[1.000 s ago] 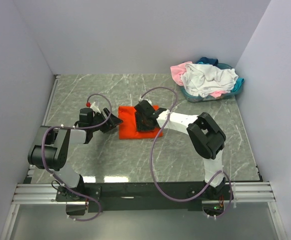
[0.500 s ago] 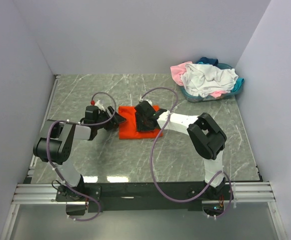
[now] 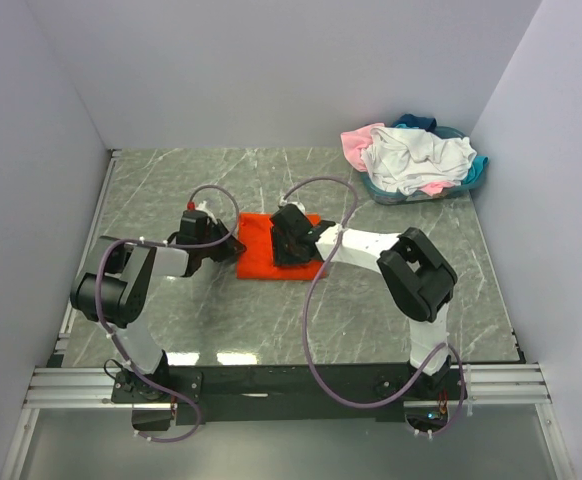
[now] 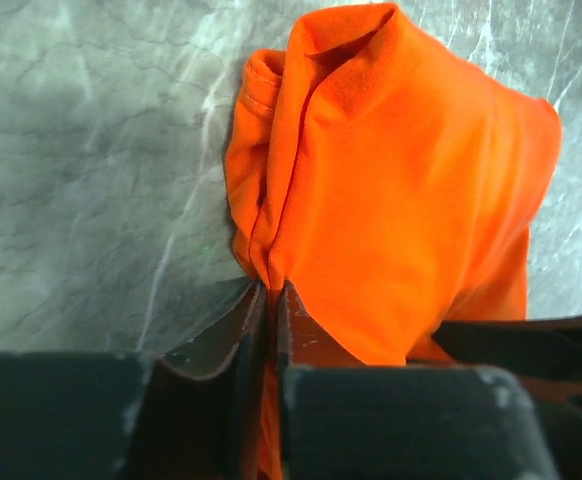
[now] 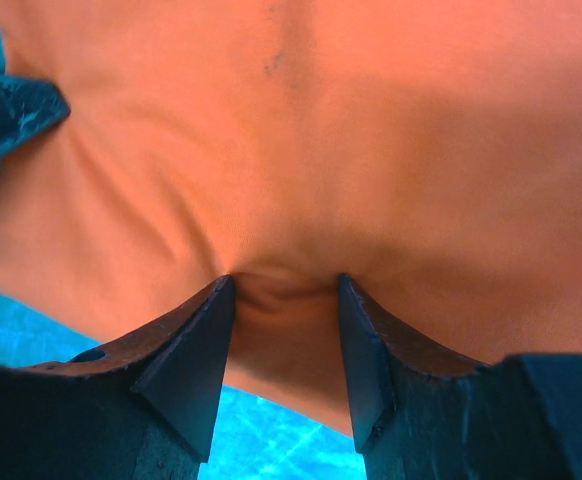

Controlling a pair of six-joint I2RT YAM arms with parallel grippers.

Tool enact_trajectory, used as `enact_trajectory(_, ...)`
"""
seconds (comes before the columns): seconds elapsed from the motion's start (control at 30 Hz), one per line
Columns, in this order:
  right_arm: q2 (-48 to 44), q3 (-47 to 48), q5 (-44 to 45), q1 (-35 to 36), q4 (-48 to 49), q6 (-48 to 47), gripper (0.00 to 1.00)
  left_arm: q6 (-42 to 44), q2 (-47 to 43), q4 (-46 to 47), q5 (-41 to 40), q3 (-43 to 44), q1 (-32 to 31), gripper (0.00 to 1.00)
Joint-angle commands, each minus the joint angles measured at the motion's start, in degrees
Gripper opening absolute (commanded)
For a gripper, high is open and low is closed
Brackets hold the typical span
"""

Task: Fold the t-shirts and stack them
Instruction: Neatly place the folded tshirt to the corner

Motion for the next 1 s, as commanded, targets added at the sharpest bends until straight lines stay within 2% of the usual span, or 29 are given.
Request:
enact_trajectory(0.0, -3.4, -2.2, -0.7, 1.1, -3.2, 0.4, 0.53, 2.9, 0.7, -4.1, -3.6, 2.7, -0.7, 0.1)
enact_trajectory(0.03, -4.2, -2.5, -0.6, 1.0, -3.2, 0.4, 0.53, 3.1, 0.8, -5.0, -3.6, 3.3, -0.7, 0.08)
enact_trajectory(0.07, -4.8, -2.7, -0.5, 1.0, -3.2, 0.4, 0.54, 3.4, 1.1, -5.3, -3.5, 4.1, -0.7, 0.01)
enact_trajectory(0.1, -5.2, -3.0, -0.2, 1.0, -3.2, 0.4, 0.54, 3.4, 1.1, -5.8, -3.7, 4.6, -0.7, 0.0)
enact_trajectory(0.43, -15.2, -6.5, 4.7, 1.0, -6.0, 0.7, 0.6, 5.9, -2.1, -13.6, -9.1, 10.0, 1.3, 0.0)
enact_trajectory(0.5, -19.4, -7.8, 6.7, 0.9, -6.8, 0.5, 0.61, 8.1, -3.8, -18.6, -14.0, 12.0, 2.6, 0.0)
enact_trajectory(0.6, -20.9, -8.1, 7.9, 0.8, -7.5, 0.4, 0.61, 9.3, -5.0, -21.1, -16.6, 12.8, 3.4, 0.0)
enact_trajectory(0.97, -26.4, -7.4, 8.9, -0.7, -8.3, -1.0, 0.62, 15.1, -9.3, -29.8, -26.2, 14.7, 13.2, 0.0)
